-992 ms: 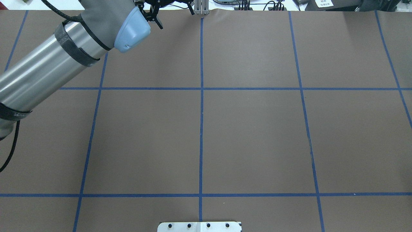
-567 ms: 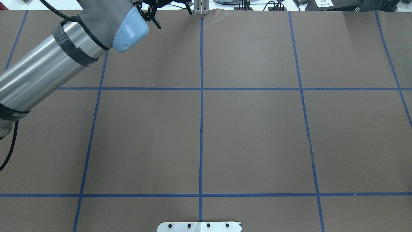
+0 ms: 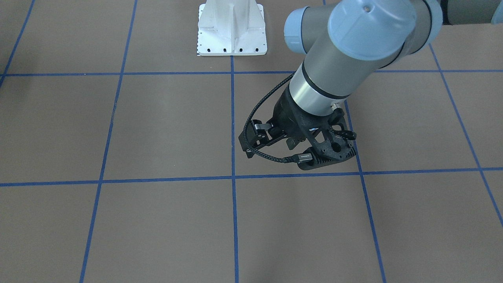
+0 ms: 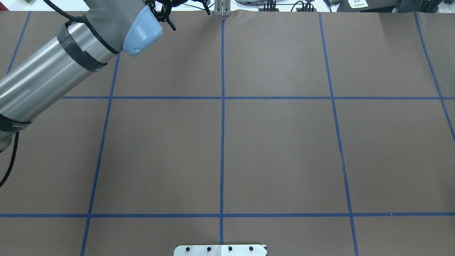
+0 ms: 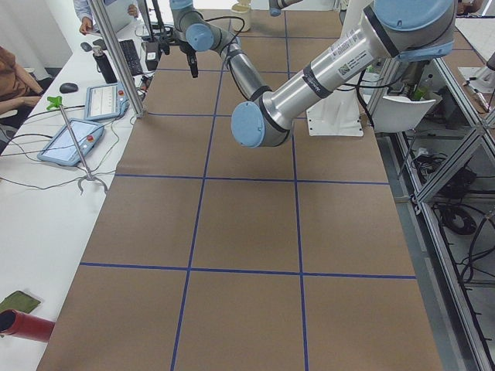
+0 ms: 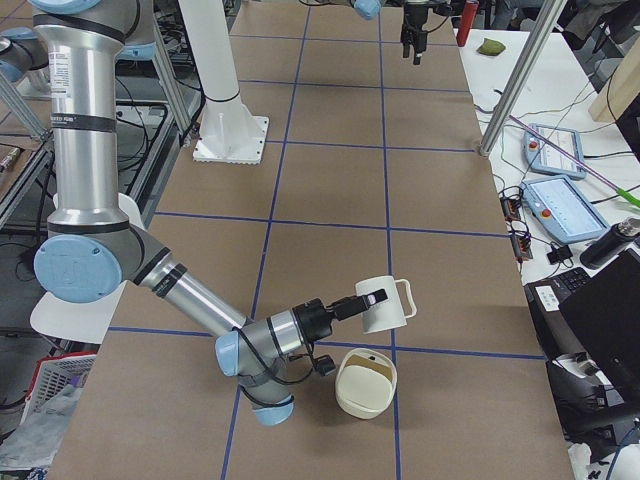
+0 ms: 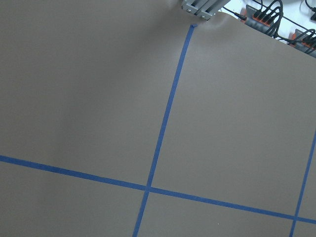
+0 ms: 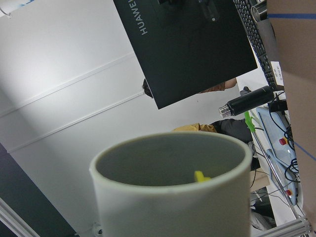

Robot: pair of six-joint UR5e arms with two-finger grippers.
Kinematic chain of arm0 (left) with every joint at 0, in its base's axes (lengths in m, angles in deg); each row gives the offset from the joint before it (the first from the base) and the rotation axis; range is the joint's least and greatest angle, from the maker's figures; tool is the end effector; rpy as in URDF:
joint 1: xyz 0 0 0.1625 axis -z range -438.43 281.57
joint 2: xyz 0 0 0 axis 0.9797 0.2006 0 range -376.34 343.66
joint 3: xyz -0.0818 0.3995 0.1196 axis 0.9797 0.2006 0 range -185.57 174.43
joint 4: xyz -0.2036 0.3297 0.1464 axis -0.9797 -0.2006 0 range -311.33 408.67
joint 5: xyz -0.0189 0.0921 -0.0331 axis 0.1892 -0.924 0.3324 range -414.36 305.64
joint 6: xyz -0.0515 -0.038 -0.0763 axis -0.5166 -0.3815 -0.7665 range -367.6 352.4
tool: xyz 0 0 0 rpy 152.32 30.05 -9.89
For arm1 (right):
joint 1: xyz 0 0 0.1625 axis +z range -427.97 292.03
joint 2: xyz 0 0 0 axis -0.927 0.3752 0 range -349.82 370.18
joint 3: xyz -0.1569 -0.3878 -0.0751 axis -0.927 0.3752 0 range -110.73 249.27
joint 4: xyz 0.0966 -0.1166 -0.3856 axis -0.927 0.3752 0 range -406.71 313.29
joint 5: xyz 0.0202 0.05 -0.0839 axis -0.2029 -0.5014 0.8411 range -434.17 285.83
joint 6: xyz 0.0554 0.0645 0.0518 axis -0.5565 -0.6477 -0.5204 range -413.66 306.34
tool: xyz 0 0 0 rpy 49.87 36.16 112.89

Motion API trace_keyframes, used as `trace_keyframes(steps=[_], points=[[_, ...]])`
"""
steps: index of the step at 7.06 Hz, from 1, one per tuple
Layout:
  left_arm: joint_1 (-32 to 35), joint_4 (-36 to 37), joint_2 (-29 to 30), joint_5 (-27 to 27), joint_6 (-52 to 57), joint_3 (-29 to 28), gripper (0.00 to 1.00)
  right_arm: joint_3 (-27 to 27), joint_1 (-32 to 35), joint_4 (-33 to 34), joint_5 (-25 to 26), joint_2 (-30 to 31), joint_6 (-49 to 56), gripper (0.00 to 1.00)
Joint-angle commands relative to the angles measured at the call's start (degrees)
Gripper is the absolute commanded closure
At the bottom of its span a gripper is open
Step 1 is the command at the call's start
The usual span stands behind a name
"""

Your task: Left arm hands cup to right arm to dump lemon

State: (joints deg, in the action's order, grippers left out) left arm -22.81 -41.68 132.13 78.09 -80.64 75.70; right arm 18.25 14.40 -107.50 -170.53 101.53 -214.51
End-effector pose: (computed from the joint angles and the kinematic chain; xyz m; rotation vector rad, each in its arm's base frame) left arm 0.3610 -0.6448 0.0561 -0.0649 1.0799 -0.2844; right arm 0.0751 -0.3600 0.7132 0.1438 -2.3197 1.5385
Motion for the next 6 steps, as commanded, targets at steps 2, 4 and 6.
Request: trace_keyframes(steps=[2,4,6], points=[[0.11,0.0,0.07,0.0,0.0,-0.06,0.0,0.57,-0.01,-1.43,0.12,-0.03,-5.95,1.0],[0.11,0.0,0.07,0.0,0.0,-0.15,0.0,0.66,-0.01,-2.22,0.3,0.4,-10.77,1.0],[0.11,0.0,0.07,0.0,0.0,-0.06,0.0,0.75,-0.01,-3.09,0.39,0.49,-11.23,1.0]])
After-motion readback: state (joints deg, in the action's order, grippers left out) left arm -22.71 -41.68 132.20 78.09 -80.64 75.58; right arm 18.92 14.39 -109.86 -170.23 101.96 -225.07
